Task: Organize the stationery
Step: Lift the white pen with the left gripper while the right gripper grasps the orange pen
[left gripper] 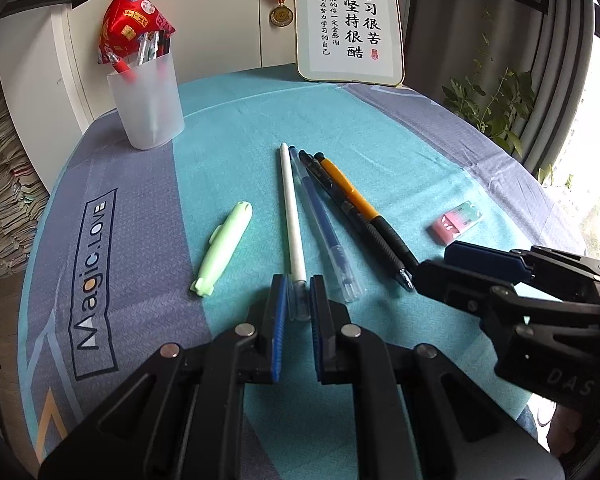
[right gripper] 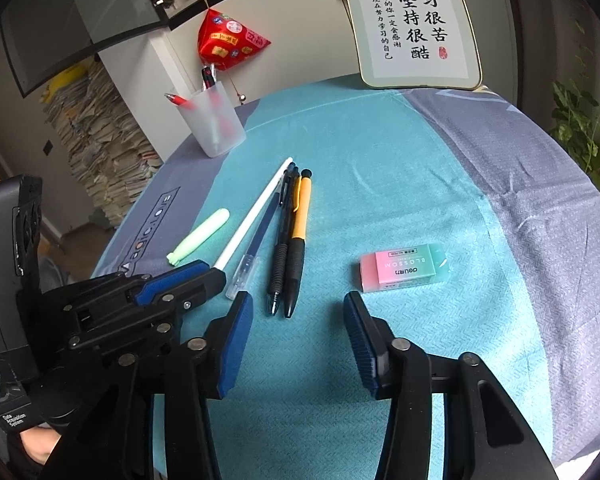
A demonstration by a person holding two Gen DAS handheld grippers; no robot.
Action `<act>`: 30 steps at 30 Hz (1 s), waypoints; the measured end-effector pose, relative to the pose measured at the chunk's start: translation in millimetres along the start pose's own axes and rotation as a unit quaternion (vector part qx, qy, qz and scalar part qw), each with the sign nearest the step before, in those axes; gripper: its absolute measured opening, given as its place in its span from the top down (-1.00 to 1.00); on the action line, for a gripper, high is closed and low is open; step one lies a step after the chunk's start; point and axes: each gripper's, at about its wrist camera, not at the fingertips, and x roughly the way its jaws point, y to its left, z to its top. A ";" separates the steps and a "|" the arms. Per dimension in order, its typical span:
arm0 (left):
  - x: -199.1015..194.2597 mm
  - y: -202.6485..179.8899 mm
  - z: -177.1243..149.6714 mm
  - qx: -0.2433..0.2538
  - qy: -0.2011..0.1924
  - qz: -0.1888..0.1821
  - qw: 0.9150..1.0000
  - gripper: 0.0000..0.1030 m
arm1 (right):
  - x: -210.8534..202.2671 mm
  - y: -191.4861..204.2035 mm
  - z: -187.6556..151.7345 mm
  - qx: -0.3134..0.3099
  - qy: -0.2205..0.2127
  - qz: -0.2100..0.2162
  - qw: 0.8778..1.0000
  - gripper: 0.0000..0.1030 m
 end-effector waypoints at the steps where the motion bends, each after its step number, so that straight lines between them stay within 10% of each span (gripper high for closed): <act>1: -0.6 -0.6 -0.4 0.002 0.001 0.000 1.000 0.82 | 0.2 -0.5 0.2 -0.001 -0.001 -0.001 1.000 0.27; 11: -15.6 2.5 -2.6 -0.005 -0.004 -0.004 1.000 0.83 | 5.6 21.4 -2.5 -0.056 -0.002 -0.043 0.998 0.36; 13: -22.5 4.3 -0.6 -0.008 -0.011 -0.005 1.000 0.84 | 9.5 31.2 -6.0 -0.079 -0.012 -0.080 0.994 0.83; 16: -35.3 8.9 4.1 -0.014 -0.024 -0.008 1.000 0.84 | 11.0 36.7 -7.8 -0.096 -0.022 -0.099 0.990 0.82; 30: -89.2 25.2 36.4 -0.023 -0.100 0.003 0.995 0.84 | -52.6 23.3 32.0 -0.053 -0.095 -0.057 0.992 0.83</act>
